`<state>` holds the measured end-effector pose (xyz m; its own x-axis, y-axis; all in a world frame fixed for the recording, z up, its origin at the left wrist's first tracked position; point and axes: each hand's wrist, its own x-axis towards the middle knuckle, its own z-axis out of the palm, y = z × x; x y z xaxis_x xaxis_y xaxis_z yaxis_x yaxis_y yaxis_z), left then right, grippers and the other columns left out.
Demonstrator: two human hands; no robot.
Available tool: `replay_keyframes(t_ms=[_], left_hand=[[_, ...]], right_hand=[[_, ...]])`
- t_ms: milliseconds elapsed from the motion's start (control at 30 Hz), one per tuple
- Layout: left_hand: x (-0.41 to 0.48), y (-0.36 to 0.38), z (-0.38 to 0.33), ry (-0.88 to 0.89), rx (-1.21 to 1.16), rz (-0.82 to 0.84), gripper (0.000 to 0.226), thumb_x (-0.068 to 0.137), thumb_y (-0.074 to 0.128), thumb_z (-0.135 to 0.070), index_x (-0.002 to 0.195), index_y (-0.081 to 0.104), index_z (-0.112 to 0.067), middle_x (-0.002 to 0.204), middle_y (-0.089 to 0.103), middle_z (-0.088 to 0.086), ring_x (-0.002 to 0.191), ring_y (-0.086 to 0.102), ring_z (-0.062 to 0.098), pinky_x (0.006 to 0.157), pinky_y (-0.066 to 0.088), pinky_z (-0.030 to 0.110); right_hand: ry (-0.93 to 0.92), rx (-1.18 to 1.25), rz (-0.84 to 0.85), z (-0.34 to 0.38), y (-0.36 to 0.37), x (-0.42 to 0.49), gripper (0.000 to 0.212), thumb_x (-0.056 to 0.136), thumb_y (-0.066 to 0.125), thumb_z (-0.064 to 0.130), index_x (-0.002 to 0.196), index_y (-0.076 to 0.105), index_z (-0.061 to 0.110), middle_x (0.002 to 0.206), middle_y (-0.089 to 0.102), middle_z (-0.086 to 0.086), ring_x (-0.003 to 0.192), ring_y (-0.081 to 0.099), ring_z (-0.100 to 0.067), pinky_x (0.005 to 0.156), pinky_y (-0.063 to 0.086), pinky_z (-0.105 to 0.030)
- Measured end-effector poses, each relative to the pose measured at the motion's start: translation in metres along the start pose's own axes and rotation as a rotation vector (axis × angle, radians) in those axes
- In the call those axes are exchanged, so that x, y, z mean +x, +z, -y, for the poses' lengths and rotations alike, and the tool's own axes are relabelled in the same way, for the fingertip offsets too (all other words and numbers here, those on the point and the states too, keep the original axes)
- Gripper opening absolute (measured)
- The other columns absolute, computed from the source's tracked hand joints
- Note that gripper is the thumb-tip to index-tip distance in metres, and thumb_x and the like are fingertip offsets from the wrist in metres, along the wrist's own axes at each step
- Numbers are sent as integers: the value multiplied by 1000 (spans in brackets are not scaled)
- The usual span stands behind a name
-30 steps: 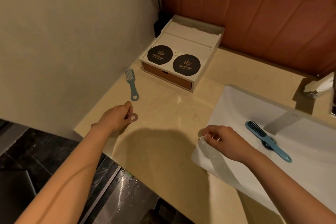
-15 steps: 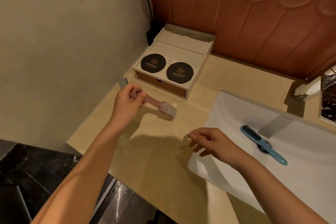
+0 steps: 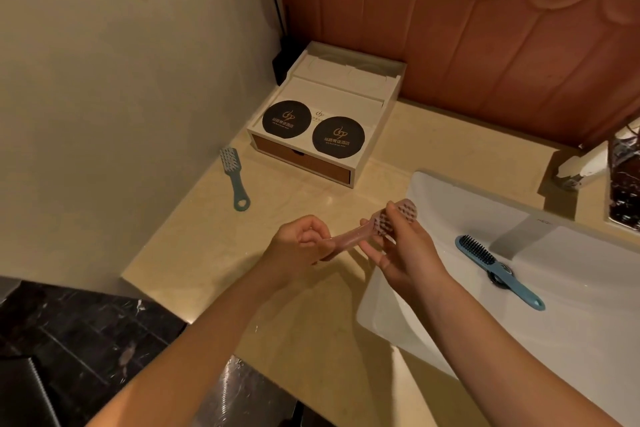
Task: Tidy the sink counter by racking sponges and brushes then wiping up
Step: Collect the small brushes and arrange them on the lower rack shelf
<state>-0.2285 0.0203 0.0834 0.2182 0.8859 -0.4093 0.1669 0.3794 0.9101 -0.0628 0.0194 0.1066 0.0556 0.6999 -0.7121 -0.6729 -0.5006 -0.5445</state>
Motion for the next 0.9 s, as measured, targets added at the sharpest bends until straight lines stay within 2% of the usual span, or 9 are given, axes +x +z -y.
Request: replay_keyframes(t_ms=[100, 133, 200, 300, 400, 533, 700, 800, 900], left_hand=[[0, -20, -10, -20, 105, 200, 6, 82, 61, -19, 78, 59, -14, 67, 66, -7, 63, 59, 6, 59, 45, 17], [4, -28, -12, -47, 145, 192, 11, 86, 58, -23, 81, 60, -15, 76, 67, -2, 70, 61, 9, 61, 46, 17], [19, -45, -13, -75, 204, -20, 17, 93, 52, -25, 84, 61, -13, 83, 65, 7, 74, 59, 15, 60, 45, 19], [49, -83, -4, -130, 426, -511, 16, 87, 62, -29, 82, 61, -13, 76, 59, 2, 75, 56, 21, 64, 42, 26], [71, -114, 1, -350, 712, -691, 29, 83, 63, -40, 88, 59, -11, 91, 63, 9, 88, 60, 31, 71, 43, 34], [86, -124, -2, -434, 948, -686, 45, 81, 63, -47, 103, 58, -8, 107, 62, 14, 98, 59, 33, 72, 42, 34], [95, -118, -4, -486, 1009, -657, 47, 84, 64, -37, 117, 52, -7, 118, 58, 16, 107, 57, 34, 80, 45, 36], [96, -122, -3, -503, 970, -627, 45, 83, 65, -36, 115, 52, -6, 117, 59, 16, 107, 57, 34, 81, 45, 37], [95, -127, -3, -484, 851, -591, 35, 81, 68, -31, 100, 52, -5, 106, 59, 16, 98, 57, 33, 76, 44, 36]], right_hand=[[-9, -3, 14, -1, 7, 1, 40, 94, 51, 23, 131, 44, 13, 112, 60, -13, 94, 64, -23, 78, 55, -39], [-19, 2, 22, -1, 8, 1, 42, 94, 50, 22, 134, 42, 13, 117, 58, -14, 94, 64, -23, 78, 55, -38], [-35, -11, 23, -1, 9, 1, 44, 95, 50, 21, 136, 40, 13, 125, 55, -16, 93, 64, -22, 78, 55, -37], [-56, -35, 26, 0, 8, 3, 42, 95, 50, 21, 135, 42, 13, 120, 56, -14, 85, 64, -19, 71, 57, -33], [-69, -68, 19, 1, 3, 5, 39, 95, 51, 21, 132, 45, 12, 114, 57, -14, 82, 64, -19, 62, 58, -27], [-77, -92, 28, 4, -6, 6, 36, 95, 50, 23, 129, 47, 12, 111, 57, -14, 82, 63, -18, 57, 55, -25], [-106, -89, 22, 10, -12, 8, 20, 95, 50, 21, 114, 52, 15, 102, 56, -10, 81, 62, -17, 64, 53, -27], [-111, -83, 2, 13, -14, 9, 11, 95, 50, 20, 104, 55, 16, 96, 57, -8, 80, 62, -16, 64, 53, -28], [-115, -76, -17, 15, -16, 9, 6, 95, 50, 21, 96, 56, 18, 92, 58, -6, 79, 62, -16, 63, 52, -28]])
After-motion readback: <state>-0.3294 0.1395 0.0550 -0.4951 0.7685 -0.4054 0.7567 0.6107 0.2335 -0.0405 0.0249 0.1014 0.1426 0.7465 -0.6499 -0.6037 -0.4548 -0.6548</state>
